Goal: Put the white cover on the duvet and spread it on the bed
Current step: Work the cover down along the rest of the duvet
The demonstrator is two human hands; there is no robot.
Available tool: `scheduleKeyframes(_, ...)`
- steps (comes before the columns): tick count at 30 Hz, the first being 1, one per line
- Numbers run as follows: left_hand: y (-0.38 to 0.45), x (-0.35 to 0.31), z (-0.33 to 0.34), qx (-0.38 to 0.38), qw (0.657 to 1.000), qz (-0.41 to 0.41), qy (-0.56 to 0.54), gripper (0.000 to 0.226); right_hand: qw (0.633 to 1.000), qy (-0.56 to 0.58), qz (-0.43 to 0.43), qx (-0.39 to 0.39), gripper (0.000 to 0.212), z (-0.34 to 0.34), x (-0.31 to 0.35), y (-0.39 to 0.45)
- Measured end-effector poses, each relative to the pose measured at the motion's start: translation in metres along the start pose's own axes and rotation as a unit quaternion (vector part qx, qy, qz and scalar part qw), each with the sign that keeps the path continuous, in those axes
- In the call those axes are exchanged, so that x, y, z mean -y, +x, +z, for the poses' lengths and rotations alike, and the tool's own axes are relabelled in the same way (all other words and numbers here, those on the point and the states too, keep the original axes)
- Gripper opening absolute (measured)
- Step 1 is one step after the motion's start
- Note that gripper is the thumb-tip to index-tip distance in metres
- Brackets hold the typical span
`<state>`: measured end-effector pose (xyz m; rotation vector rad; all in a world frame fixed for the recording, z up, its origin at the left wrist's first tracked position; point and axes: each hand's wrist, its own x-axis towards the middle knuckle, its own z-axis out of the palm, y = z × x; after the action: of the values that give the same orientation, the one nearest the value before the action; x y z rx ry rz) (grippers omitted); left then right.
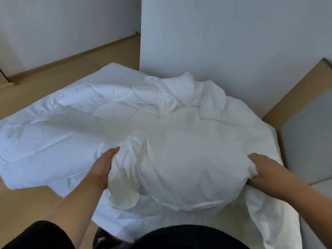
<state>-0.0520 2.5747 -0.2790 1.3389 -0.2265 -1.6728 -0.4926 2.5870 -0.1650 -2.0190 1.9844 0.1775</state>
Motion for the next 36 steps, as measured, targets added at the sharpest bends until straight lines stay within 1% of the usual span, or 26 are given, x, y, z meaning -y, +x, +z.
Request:
scheduleKeyframes(1,-0.004,-0.012,-0.006,0.024,1.0,0.008,0.016,0.028,0.999,-0.024,0.006,-0.021,0.064,0.006,0.017,0.003)
scheduleKeyframes(3,-0.007,-0.03,-0.019,0.057,0.998,0.005,0.035,0.032,0.999,0.002,-0.027,-0.032,0.082,0.021,0.071,0.007)
scheduleKeyframes(6,-0.01,-0.046,-0.031,0.094,0.995,-0.016,0.034,0.041,0.988,0.055,-0.144,0.005,0.086,0.054,0.171,0.012)
scheduleKeyframes(7,-0.009,-0.052,-0.036,0.104,0.994,-0.018,0.035,0.041,0.984,0.046,-0.171,0.011,0.084,0.069,0.202,0.019)
scheduleKeyframes(8,-0.012,-0.059,-0.037,0.113,0.992,-0.022,0.041,0.04,0.981,0.033,-0.193,0.008,0.076,0.083,0.231,0.027)
scheduleKeyframes(10,-0.011,-0.075,-0.041,0.138,0.988,-0.025,0.07,0.036,0.981,0.041,-0.189,-0.026,0.041,0.105,0.272,0.047)
scheduleKeyframes(11,-0.01,-0.082,-0.044,0.15,0.984,-0.021,0.094,0.034,0.984,0.057,-0.167,-0.034,0.028,0.11,0.284,0.056)
scheduleKeyframes(12,-0.008,-0.089,-0.047,0.155,0.98,-0.017,0.123,0.032,0.987,0.074,-0.137,-0.036,0.025,0.112,0.292,0.063)
scheduleKeyframes(14,-0.004,-0.099,-0.051,0.165,0.968,-0.012,0.188,0.029,0.992,0.084,-0.082,-0.034,0.031,0.109,0.296,0.073)
scheduleKeyframes(15,-0.001,-0.102,-0.053,0.178,0.958,-0.015,0.223,0.032,0.993,0.093,-0.064,-0.039,0.031,0.105,0.295,0.076)
scheduleKeyframes(17,0.002,-0.105,-0.058,0.209,0.926,-0.052,0.311,0.045,0.991,0.111,-0.048,-0.05,0.03,0.093,0.293,0.082)
scheduleKeyframes(19,0.007,-0.102,-0.062,0.252,0.881,-0.108,0.387,0.056,0.991,0.107,-0.047,-0.06,0.032,0.082,0.291,0.087)
scheduleKeyframes(21,0.011,-0.098,-0.062,0.301,0.846,-0.12,0.424,0.051,0.993,0.085,-0.057,-0.063,0.029,0.072,0.289,0.092)
scheduleKeyframes(22,0.014,-0.1,-0.061,0.312,0.838,-0.108,0.435,0.049,0.993,0.074,-0.061,-0.062,0.029,0.068,0.287,0.095)
scheduleKeyframes(23,0.015,-0.103,-0.059,0.315,0.84,-0.088,0.433,0.049,0.993,0.069,-0.065,-0.064,0.029,0.063,0.285,0.097)
scheduleKeyframes(24,0.015,-0.108,-0.058,0.316,0.854,-0.067,0.408,0.052,0.993,0.067,-0.067,-0.065,0.029,0.058,0.282,0.099)
scheduleKeyframes(25,0.019,-0.113,-0.059,0.307,0.879,-0.045,0.362,0.056,0.993,0.067,-0.066,-0.07,0.029,0.051,0.277,0.1)
scheduleKeyframes(27,0.027,-0.123,-0.064,0.252,0.938,-0.001,0.239,0.064,0.993,0.06,-0.06,-0.081,0.031,0.036,0.265,0.102)
scheduleKeyframes(28,0.031,-0.128,-0.069,0.222,0.959,0.02,0.175,0.065,0.993,0.058,-0.058,-0.087,0.033,0.027,0.258,0.102)
scheduleKeyframes(29,0.034,-0.132,-0.075,0.199,0.972,0.033,0.121,0.063,0.992,0.057,-0.059,-0.096,0.035,0.017,0.252,0.103)
scheduleKeyframes(30,0.037,-0.134,-0.081,0.186,0.978,0.039,0.082,0.06,0.991,0.054,-0.062,-0.107,0.036,0.006,0.245,0.105)
scheduleKeyframes(32,0.039,-0.13,-0.089,0.175,0.983,0.033,0.053,0.057,0.988,0.045,-0.07,-0.133,0.035,-0.017,0.232,0.114)
scheduleKeyframes(34,0.045,-0.117,-0.099,0.147,0.988,0.013,0.05,0.053,0.986,0.027,-0.066,-0.152,0.033,-0.041,0.217,0.129)
scheduleKeyframes(36,0.053,-0.104,-0.12,0.091,0.993,0.004,0.072,0.046,0.984,0.003,-0.05,-0.171,0.032,-0.065,0.201,0.141)
